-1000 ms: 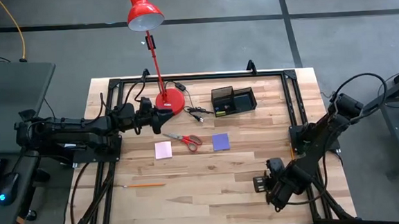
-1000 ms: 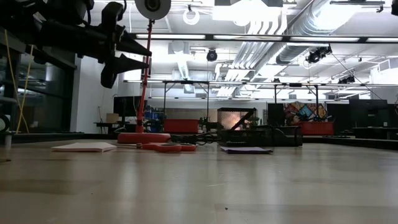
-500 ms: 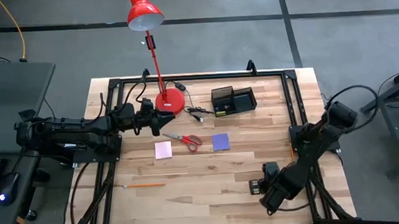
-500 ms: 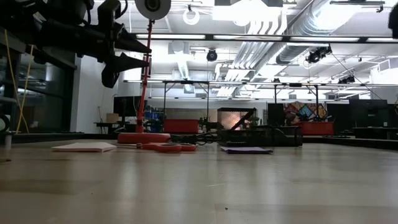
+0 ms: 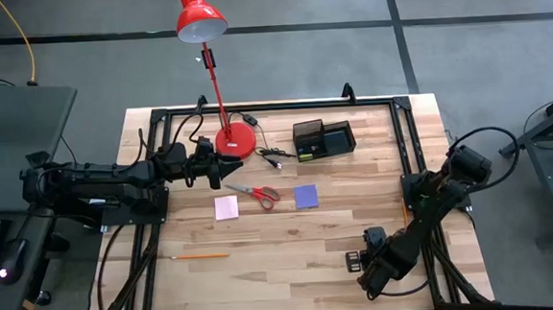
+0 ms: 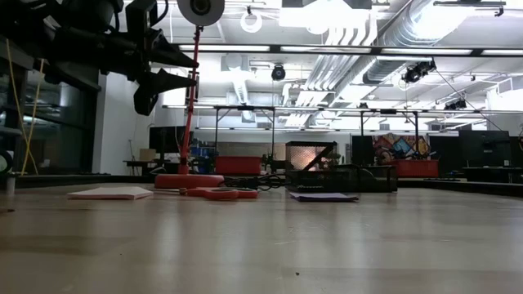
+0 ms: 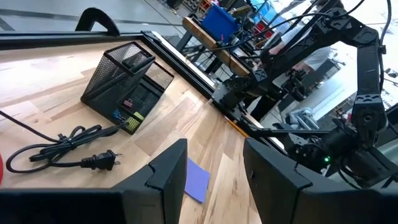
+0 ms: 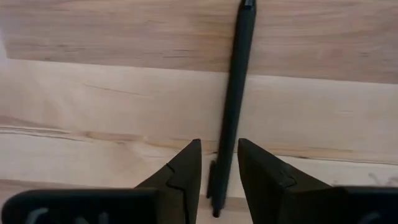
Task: Pick and place office supplies into organizer
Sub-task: Put the black pen into the black desk organizer
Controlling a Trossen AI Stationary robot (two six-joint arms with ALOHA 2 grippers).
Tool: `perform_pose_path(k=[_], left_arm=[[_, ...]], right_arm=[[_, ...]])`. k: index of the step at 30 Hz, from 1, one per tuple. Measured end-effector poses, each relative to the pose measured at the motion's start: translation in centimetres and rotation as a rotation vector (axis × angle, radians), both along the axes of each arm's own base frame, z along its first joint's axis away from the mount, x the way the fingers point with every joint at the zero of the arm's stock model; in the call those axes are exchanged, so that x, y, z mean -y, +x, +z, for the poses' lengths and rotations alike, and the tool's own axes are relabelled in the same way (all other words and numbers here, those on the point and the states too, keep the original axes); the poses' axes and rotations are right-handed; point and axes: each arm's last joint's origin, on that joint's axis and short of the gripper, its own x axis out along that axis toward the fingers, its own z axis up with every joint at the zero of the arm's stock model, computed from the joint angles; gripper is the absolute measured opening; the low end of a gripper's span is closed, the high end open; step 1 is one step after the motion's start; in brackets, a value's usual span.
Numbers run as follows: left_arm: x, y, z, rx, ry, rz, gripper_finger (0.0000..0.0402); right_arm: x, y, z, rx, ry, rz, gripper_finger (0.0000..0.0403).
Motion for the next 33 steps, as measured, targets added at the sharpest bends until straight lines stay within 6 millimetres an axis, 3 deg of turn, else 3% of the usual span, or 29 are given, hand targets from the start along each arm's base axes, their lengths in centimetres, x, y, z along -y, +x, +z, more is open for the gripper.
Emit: perform_pose_path(k=[6, 19, 33], left_arm=[[0.0, 0.0, 0.0, 0.0, 0.0, -0.001, 0.0145], [0.0, 0.0, 0.0, 0.001, -0.008, 0.001, 0.0145], [0.0, 0.0, 0.0, 0.001, -0.01, 0.001, 0.0145]], right_arm=[[0.1, 0.0, -0.2, -0.014, -0.01, -0.003, 0.0094], [-0.7, 0.8, -2.6, -0.013, -0.033, -0.002, 0.0094], [1.2, 3.3, -2.6, 0.034, -0.03, 0.072, 0.0067]])
